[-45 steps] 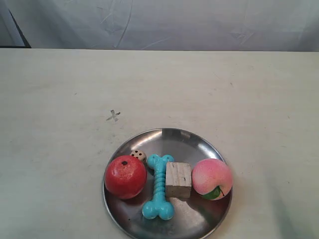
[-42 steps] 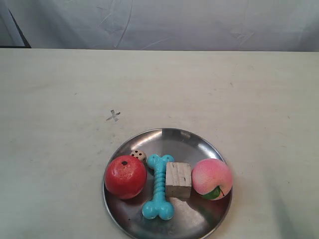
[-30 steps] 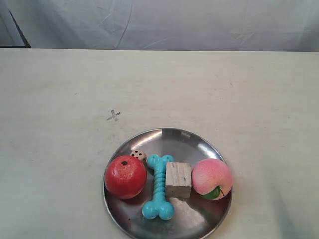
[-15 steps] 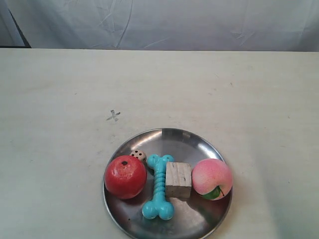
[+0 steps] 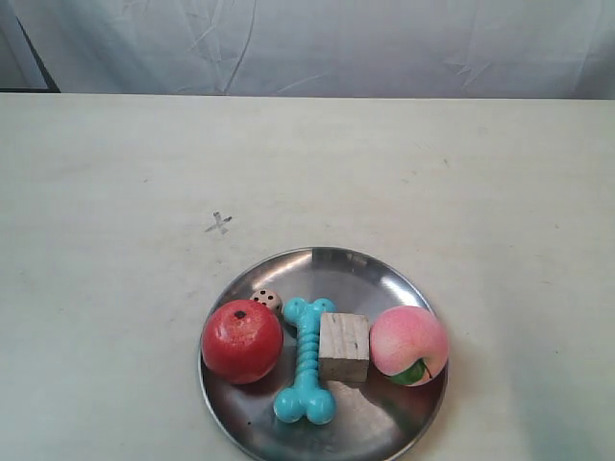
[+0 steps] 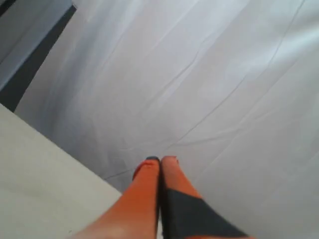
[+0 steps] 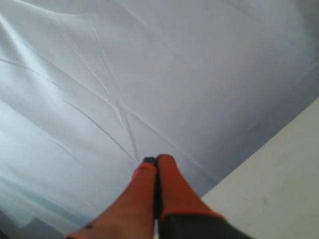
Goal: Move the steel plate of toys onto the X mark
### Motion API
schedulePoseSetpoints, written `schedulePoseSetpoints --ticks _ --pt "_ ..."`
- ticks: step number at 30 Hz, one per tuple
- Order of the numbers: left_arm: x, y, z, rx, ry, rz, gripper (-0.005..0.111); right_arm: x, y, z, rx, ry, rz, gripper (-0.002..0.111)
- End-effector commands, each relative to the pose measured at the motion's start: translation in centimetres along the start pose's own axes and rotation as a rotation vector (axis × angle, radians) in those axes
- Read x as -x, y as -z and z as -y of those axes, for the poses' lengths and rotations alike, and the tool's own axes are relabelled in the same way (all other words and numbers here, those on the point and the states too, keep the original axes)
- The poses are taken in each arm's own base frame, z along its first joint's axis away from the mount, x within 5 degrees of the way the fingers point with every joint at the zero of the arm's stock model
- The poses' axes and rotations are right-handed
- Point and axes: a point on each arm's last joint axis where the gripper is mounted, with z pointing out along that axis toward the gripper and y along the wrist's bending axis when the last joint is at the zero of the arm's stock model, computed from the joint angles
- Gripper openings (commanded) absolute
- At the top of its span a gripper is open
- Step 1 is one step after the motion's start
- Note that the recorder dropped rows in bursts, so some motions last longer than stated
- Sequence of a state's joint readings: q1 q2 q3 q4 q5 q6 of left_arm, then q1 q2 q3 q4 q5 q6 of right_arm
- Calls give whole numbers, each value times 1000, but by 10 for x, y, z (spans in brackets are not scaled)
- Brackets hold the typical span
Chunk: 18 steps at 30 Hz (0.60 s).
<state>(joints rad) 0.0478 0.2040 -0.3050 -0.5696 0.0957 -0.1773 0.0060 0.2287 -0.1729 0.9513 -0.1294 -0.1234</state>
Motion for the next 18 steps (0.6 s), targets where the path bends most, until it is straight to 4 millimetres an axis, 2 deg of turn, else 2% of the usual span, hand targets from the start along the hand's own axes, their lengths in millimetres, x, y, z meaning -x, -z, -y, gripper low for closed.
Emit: schedulePoseSetpoints --ticks 1,2,4,6,8,9,10,11,12,13,15,18 --pt "16 -54 22 140 -240 -363 0 1 -65 -33 -59 247 -326 -1" --pt "11 -87 23 193 -353 -638 0 -7 -101 -46 -52 320 -535 -1" --pt "2 -119 21 211 -389 -919 0 -21 -135 -49 -57 385 -774 -1" --pt "-12 -147 13 205 -396 -1114 0 -36 -167 -46 -88 411 -981 -1" --pt "-27 -172 0 195 -385 -1224 0 -49 -190 -36 -136 428 -1116 -1" --pt "-37 -184 -8 199 -361 -1265 0 -54 -198 -32 -154 432 -1159 -1" --pt "-58 -200 -24 207 -294 -1331 0 -62 -205 -24 -182 433 -1228 -1" --pt "-69 -206 -31 202 -251 -1370 0 -67 -204 -20 -195 422 -1253 -1" --pt "-92 -214 -42 168 -182 -1449 0 -72 -199 -13 -216 411 -1282 -1" --pt "-103 -217 -46 147 -158 -1478 0 -73 -195 -11 -227 409 -1291 -1" --pt "-129 -222 -46 37 -115 -1548 6 -72 -182 -3 -294 443 -1319 -1" --pt "-156 -224 -42 -51 -101 -1599 20 -70 -167 5 -393 458 -1389 12"
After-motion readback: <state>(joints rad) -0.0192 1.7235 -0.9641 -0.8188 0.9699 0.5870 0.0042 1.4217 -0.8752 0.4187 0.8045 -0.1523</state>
